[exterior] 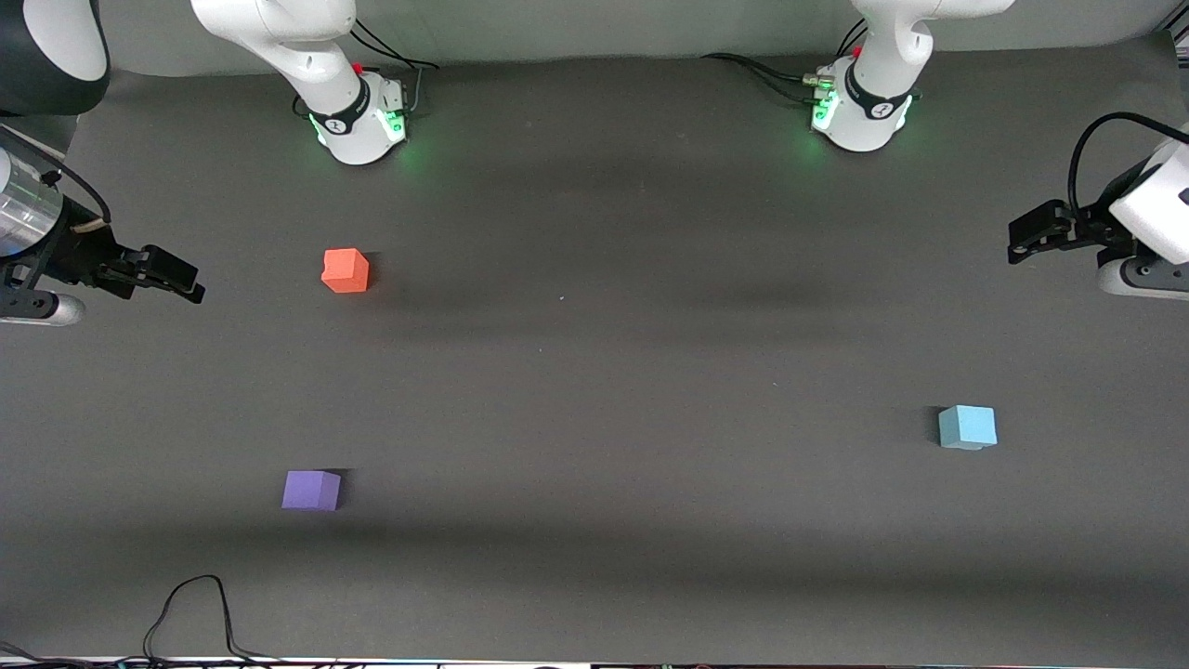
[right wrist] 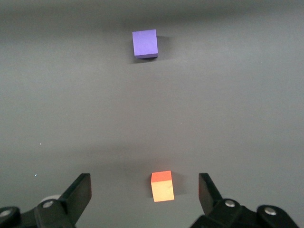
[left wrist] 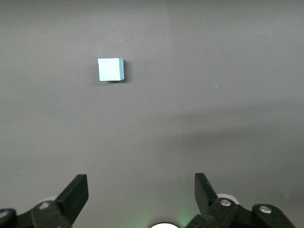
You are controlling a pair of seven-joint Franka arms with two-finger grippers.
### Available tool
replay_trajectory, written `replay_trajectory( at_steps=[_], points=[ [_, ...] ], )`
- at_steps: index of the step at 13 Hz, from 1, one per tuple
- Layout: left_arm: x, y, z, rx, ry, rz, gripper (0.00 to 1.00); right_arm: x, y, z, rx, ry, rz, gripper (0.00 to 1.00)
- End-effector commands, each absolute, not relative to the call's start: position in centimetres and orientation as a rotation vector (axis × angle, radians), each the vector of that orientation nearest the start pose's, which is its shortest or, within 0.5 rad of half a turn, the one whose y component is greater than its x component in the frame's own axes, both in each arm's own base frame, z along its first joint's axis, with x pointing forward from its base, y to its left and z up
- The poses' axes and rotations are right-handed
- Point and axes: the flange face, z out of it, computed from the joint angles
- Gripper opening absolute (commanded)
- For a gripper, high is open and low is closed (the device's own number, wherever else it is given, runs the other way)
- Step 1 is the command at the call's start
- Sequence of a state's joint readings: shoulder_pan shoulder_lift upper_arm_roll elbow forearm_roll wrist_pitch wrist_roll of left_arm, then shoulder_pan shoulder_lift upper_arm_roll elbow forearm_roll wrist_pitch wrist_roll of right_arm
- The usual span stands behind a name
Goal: Place blue block between orange and purple blocks
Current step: 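Move the left gripper toward the light blue block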
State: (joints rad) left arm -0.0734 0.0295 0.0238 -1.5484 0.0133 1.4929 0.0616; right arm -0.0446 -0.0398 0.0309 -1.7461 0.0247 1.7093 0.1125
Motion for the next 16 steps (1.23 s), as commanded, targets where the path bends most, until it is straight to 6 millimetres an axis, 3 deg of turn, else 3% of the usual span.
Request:
replay_trajectory(
  at_steps=[1,5,8,10,12,16],
  points=[
    [54.6,-2.8,61.6,-3.133,0.163,0.137,1.00,54.1,-2.2,57.3,-3.104,0.221,-0.004,1.00],
    [55.1,-2.5,60.9,-3.132,0.173,0.147,1.00,54.1,-2.1,57.3,-3.104,0.219,-0.004,1.00],
    [56.8,0.7,59.6,-3.131,0.175,0.126,1.00,54.2,-1.5,57.2,-3.105,0.205,-0.001,1.00],
    [58.2,4.1,58.8,-3.122,0.211,0.121,1.00,54.3,0.5,57.5,-3.108,0.148,-0.007,1.00],
    [59.0,7.3,58.4,-3.135,0.222,0.117,1.00,54.3,0.7,57.5,-3.109,0.140,-0.005,1.00],
    [60.6,7.7,55.6,-3.123,0.216,0.105,1.00,54.4,1.2,57.5,-3.109,0.126,-0.009,1.00]
  ],
)
